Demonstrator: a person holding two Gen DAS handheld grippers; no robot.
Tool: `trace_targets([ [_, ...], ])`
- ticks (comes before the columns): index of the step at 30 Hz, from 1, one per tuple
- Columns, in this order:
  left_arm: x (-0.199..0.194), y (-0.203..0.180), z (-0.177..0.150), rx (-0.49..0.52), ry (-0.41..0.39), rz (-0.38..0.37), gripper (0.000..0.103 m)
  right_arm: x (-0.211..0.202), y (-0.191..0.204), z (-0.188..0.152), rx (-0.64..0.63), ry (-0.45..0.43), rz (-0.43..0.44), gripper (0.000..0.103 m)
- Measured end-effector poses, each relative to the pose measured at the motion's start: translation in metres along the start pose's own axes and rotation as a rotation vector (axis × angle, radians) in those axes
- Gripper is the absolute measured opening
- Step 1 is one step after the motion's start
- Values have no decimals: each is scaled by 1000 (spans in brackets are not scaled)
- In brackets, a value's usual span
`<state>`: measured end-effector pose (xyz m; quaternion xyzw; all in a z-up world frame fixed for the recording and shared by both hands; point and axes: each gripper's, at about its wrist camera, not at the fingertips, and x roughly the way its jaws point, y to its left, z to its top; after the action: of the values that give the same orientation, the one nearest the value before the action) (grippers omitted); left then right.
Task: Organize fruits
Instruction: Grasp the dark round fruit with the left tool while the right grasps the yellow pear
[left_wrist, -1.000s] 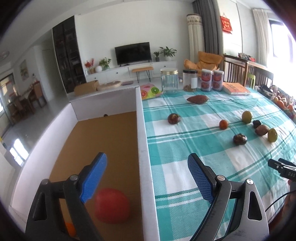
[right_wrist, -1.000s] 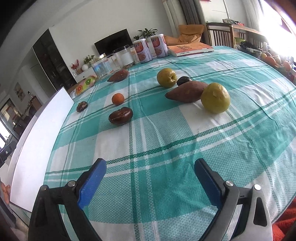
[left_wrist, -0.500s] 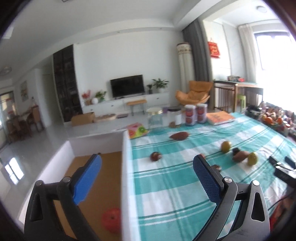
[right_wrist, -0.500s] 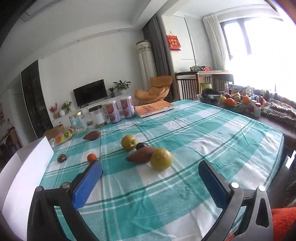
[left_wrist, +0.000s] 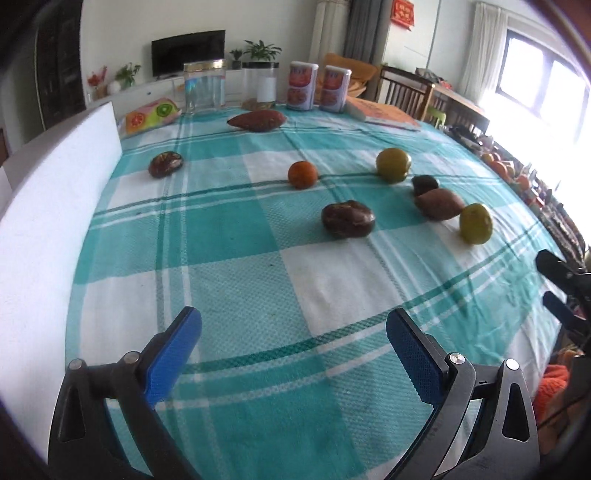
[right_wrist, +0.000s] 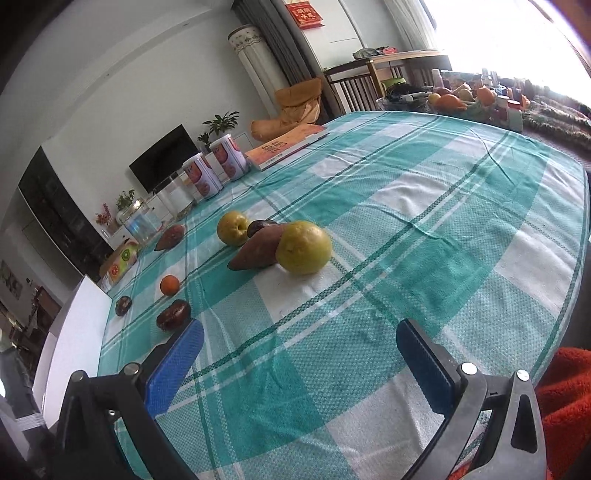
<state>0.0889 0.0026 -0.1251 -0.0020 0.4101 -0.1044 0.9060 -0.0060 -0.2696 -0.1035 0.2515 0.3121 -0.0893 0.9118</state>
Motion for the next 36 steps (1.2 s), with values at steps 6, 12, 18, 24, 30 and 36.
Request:
trace_targets([
  [6, 20, -4, -4, 44, 67, 26, 101, 3, 2, 1, 0, 6, 6, 103],
  [12, 25, -9, 0, 61, 90, 20, 101, 9, -4, 1, 36, 30, 16, 103],
  [18, 48, -29, 43, 22, 82, -105, 101, 12, -5, 1, 47, 42, 25, 103],
  [24, 77, -36, 63, 5, 54, -64, 79, 11, -8, 1, 59, 37, 30, 103],
  [30, 63, -28, 49, 26, 46, -100, 50, 16, -17, 10, 104, 22, 97, 103],
  [36, 35, -10, 29, -14, 69, -134, 50, 76, -1, 45, -22, 105, 114, 102],
])
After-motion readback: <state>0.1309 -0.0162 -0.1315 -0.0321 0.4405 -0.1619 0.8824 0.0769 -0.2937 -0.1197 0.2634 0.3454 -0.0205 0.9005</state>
